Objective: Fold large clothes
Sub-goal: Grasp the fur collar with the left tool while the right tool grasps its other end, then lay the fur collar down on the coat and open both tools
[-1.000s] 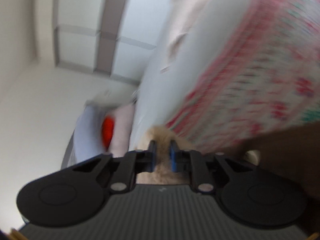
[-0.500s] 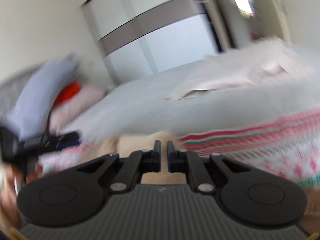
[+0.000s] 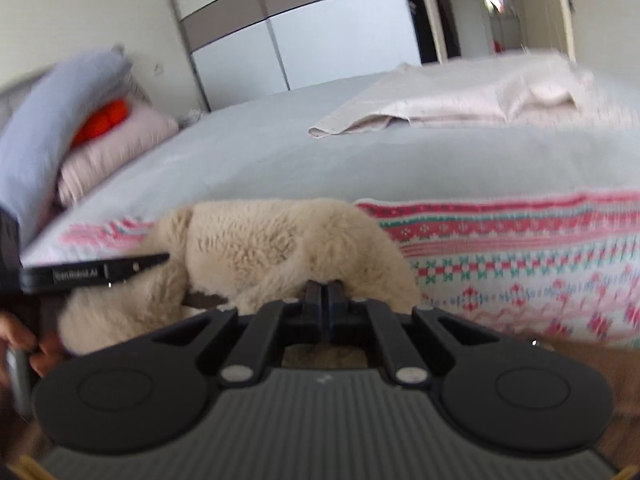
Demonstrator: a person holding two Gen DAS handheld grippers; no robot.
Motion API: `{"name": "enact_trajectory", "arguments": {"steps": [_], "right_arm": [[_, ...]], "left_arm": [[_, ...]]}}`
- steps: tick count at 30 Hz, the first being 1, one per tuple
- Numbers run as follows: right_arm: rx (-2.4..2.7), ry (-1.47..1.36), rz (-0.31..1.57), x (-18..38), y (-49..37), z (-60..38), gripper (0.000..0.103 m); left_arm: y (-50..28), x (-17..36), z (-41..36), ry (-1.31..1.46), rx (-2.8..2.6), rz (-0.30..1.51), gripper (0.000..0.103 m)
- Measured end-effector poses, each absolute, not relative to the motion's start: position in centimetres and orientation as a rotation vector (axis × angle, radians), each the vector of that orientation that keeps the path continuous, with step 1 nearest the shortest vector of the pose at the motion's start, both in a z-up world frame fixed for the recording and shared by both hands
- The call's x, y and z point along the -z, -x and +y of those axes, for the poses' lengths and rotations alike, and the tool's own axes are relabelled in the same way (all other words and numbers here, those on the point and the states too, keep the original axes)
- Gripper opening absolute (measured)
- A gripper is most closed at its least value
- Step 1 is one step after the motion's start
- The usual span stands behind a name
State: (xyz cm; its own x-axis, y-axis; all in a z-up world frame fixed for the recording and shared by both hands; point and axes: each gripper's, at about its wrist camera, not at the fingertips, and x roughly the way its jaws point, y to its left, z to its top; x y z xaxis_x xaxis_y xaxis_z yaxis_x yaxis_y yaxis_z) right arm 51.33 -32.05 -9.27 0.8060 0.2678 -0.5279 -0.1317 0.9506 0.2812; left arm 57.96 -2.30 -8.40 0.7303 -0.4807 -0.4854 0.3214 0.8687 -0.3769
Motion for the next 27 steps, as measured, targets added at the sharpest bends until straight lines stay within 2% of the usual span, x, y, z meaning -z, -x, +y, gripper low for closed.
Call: {"name": "enact_trajectory", "arguments": {"steps": [2,4,5,6,8,12,14,21,27], "right_arm": [[-0.211,-0.266,0.601,8.1,-50.0,-32.5,0.005],[-0.200,-0.238,0.612,6.3,-47.7,-32.4,0.021],[-0.188,-0.212,0.606,5.3,-46.1,-32.3,0.043],[-0.158,-0.194,0.592,4.4,-44.5,-32.4,0.052],[-0.112,-0.187,0.589,2.5,-41.1,-33.0,0.052],[-0.056,-0.250,0.563,-0.9,-33.9,-34.9,0.053],[-0.014,-0.274,0.557,-2.2,-30.9,-35.9,0.057],[0.085,-0.281,0.538,-5.8,-20.8,-37.9,0.080],[0.153,-0.207,0.515,-8.0,-14.2,-40.1,0.096]], "left_arm": [[-56.0,6.8,-1.9,0.264,0.389,0.601,0.068],[-53.7,5.0,-1.8,0.233,0.363,0.602,0.071],[-52.5,4.1,-1.6,0.219,0.359,0.609,0.073],[-51.1,3.2,-1.2,0.212,0.356,0.615,0.075],[-48.0,1.4,-0.5,0.204,0.349,0.613,0.086],[-42.3,-2.0,0.8,0.193,0.323,0.576,0.096],[-39.5,-3.3,1.6,0.192,0.302,0.563,0.102],[-30.7,-5.9,4.8,0.208,0.248,0.593,0.103],[-24.9,-6.3,6.3,0.236,0.206,0.615,0.103]]}}
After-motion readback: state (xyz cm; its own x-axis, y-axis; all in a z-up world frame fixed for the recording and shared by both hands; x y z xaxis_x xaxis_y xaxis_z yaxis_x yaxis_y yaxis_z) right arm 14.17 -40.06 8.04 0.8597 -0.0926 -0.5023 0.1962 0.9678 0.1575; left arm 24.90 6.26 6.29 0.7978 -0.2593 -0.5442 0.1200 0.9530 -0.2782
